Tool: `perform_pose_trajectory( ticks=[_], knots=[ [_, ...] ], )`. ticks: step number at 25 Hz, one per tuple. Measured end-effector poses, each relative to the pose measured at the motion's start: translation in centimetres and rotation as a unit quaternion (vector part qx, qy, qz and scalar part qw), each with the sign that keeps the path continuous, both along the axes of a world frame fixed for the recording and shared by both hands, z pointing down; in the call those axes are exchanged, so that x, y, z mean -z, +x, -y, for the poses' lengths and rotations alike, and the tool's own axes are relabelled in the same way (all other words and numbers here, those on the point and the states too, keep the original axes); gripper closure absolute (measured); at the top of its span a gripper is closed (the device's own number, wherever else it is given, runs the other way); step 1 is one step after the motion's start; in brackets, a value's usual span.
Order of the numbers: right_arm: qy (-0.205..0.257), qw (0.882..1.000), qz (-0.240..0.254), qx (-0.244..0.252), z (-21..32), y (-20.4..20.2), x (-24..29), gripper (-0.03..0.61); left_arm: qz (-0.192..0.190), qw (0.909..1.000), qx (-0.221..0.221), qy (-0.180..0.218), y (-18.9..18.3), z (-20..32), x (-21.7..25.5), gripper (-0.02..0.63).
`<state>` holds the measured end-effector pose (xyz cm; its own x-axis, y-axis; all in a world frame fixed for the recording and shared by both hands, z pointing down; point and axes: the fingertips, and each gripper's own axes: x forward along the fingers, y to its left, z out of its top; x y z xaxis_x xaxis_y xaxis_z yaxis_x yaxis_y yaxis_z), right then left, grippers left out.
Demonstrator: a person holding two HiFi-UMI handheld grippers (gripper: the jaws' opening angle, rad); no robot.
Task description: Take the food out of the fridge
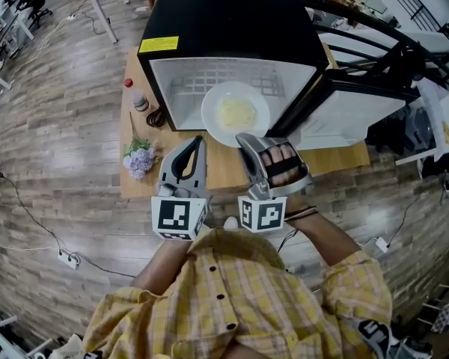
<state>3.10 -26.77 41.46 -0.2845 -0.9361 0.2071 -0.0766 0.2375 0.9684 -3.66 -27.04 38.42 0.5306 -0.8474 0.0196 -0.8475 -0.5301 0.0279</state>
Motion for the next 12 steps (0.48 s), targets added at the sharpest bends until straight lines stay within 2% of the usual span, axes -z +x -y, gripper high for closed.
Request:
perform_pose_trajectory(
  ticks=[12],
  knots=[
    [-0.009, 1.000, -0.012, -0.001, -0.71, 0.63, -0.63, 0.561, 0.010, 0.9999, 0.006, 0.008, 0.62, -0.47, 0.20, 0.606]
  ],
)
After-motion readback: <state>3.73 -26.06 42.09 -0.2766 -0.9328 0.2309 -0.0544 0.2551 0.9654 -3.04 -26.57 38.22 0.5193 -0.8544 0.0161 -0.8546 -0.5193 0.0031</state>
